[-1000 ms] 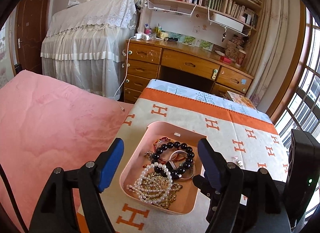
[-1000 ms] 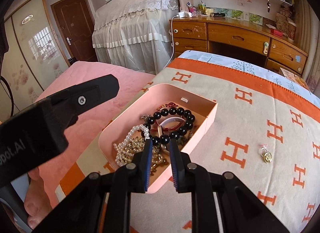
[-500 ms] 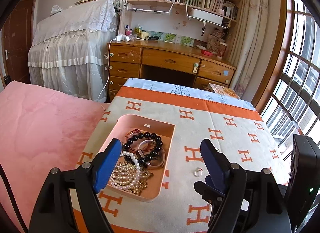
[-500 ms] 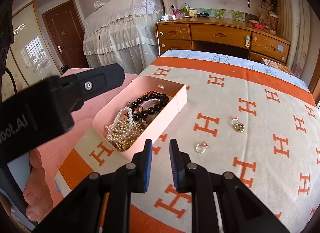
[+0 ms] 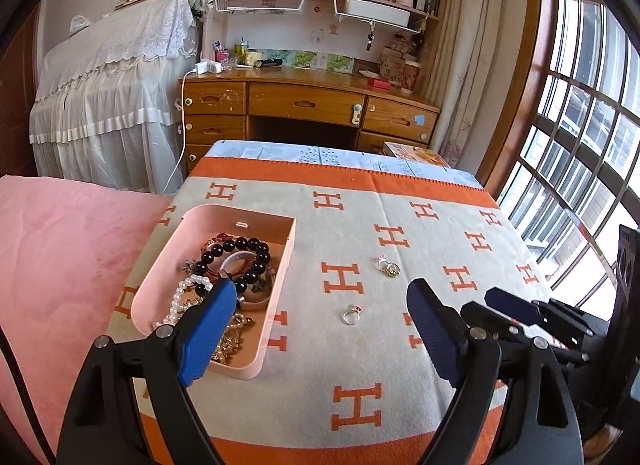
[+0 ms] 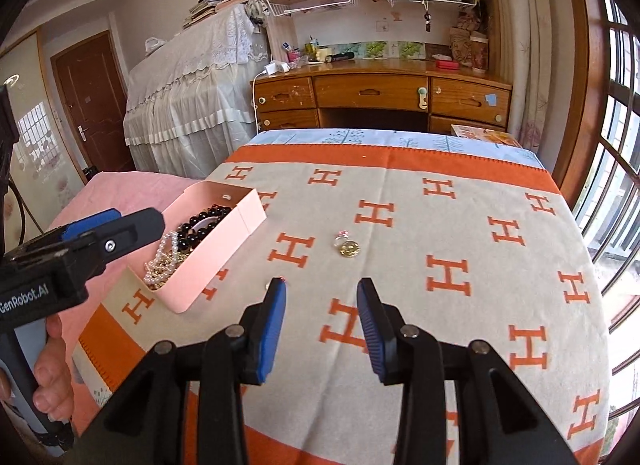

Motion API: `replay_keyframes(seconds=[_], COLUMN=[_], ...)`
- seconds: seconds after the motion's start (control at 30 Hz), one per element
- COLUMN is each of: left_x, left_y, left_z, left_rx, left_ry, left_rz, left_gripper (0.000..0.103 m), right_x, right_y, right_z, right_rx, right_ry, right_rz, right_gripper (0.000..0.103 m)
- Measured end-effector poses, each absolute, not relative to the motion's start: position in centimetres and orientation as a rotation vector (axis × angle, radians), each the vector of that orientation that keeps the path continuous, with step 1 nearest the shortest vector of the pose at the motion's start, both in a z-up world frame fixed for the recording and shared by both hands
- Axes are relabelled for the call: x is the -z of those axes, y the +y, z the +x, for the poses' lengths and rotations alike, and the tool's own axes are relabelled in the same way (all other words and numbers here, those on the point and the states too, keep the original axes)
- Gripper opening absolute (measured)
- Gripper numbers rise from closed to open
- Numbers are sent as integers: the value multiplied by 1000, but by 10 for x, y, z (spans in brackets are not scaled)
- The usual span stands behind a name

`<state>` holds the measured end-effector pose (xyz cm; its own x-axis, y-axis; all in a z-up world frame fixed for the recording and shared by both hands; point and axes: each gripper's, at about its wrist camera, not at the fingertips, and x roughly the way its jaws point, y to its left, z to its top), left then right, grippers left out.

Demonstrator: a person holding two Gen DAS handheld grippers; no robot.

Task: Organize jewelry
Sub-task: 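Move both tools from the box to the rings and pendant on the blanket, then grasp the red-stone ring with the left tool while the right tool grasps the gold round pendant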

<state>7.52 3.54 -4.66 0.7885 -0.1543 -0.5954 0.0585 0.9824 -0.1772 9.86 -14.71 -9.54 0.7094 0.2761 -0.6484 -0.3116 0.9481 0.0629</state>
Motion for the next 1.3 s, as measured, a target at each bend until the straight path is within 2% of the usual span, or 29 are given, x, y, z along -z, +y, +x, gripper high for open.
replay_keyframes(seconds=[0.3,0.5,0.57,0.63,0.77,0.83,1.17,1.3], left_x=[92,110,115,119,132,139,146,146], left_y=[14,-4,-11,-17,-23,-24,-27,-30], left_z=[81,100,108,116,133,142,167,168], left_rx=[130,123,133,142,156,168,226,264], left_ry=[778,828,832,826,841,866,883,869], left_rz=[-123,-96,-73,-40,19,23,83,105], left_gripper=[86,76,71,60,49,40,31,14], right_x=[115,127,130,134,138,140,147,146], right_y=[-181,-189,-189,-192,-194,-195,-190,-187], right_z=[126,137,141,144,149,151,163,168], right_rx=[-338,-383,-395,-402,-411,-417,-433,-434], right_ry=[778,818,829,837,851,852,879,881], right_rz=[-77,-59,-62,-62,-42,-34,-37,-52], right_gripper=[37,37,37,37,37,38,38,37])
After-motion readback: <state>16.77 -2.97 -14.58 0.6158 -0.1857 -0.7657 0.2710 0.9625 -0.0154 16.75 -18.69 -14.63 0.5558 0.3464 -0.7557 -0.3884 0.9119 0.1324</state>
